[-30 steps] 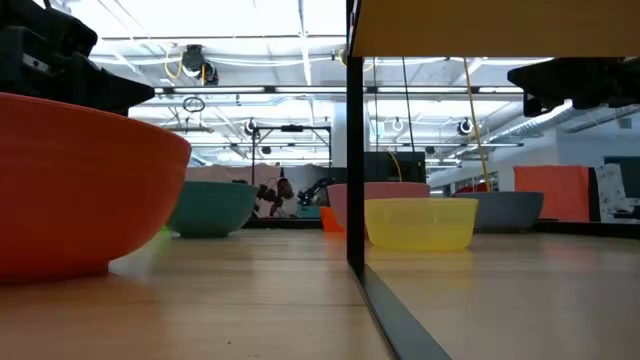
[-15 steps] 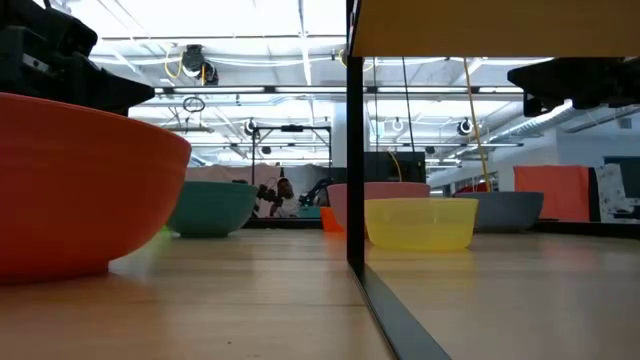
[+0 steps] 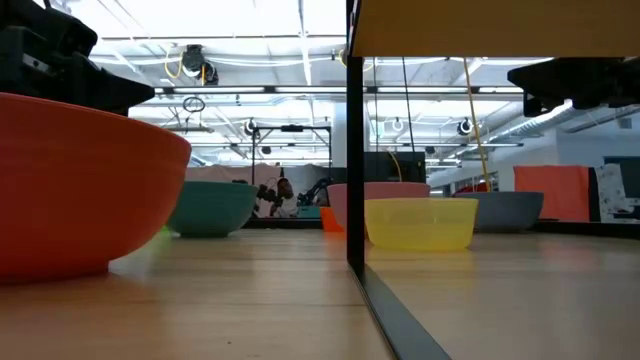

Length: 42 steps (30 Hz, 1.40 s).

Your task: Place and stack bowls onto a shelf

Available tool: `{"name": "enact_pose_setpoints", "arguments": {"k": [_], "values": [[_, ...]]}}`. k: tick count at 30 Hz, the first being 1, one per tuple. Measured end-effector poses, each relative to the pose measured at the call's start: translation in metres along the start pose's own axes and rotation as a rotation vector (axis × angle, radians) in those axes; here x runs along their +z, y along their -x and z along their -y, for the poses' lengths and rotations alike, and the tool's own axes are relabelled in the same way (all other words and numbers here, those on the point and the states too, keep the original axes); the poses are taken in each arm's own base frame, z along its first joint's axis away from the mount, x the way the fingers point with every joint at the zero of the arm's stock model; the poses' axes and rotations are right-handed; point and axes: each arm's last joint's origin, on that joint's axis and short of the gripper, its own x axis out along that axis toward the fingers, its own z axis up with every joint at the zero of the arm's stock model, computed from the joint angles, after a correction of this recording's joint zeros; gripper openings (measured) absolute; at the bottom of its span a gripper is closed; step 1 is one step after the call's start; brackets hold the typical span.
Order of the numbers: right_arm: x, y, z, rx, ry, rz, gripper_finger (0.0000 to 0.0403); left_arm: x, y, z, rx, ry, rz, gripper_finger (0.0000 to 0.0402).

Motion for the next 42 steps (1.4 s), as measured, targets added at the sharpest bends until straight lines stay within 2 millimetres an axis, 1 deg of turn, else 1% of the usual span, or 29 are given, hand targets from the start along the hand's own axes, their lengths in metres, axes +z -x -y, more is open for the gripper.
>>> {"name": "enact_pose_setpoints", "arguments": {"k": [5, 10, 21, 25, 29, 32, 34, 36, 39, 42], "values": [[0.000, 0.000, 0.000, 0.000, 0.005, 0.001, 0.0000, 0.000, 0.000, 0.000, 0.000, 0.000, 0.000, 0.0035], [0.000, 0.000, 0.000, -0.001, 0.091, 0.002, 0.0000, 0.000, 0.000, 0.000, 0.000, 0.000, 0.000, 0.0035], [0.003, 0.000, 0.000, -0.009, 0.099, 0.026, 0.0000, 0.000, 0.000, 0.000, 0.000, 0.000, 0.000, 0.0035], [0.005, 0.000, 0.001, -0.011, -0.037, 0.056, 0.0000, 0.000, 0.000, 0.000, 0.000, 0.000, 0.000, 0.0035], [0.008, 0.001, 0.004, -0.135, -0.085, 0.080, 0.0000, 0.000, 0.000, 0.000, 0.000, 0.000, 0.000, 0.0035], [0.010, 0.000, 0.005, -0.161, -0.105, 0.098, 0.0000, 0.000, 0.000, 0.000, 0.000, 0.000, 0.000, 0.0035], [0.008, -0.002, 0.005, -0.163, -0.130, 0.066, 0.0000, 0.000, 0.000, 0.000, 0.000, 0.000, 0.000, 0.0035], [0.003, -0.005, 0.005, -0.163, -0.150, -0.011, 0.0000, 0.000, 0.000, 0.000, 0.000, 0.000, 0.000, 0.0035], [0.030, -0.009, 0.007, -0.189, -0.181, 0.002, 0.0000, 0.000, 0.000, 0.000, 0.000, 0.000, 0.000, 0.0035], [0.057, -0.017, 0.010, -0.224, -0.184, -0.034, 0.0000, 0.000, 0.000, 0.000, 0.000, 0.000, 0.001, 0.0035]]}}
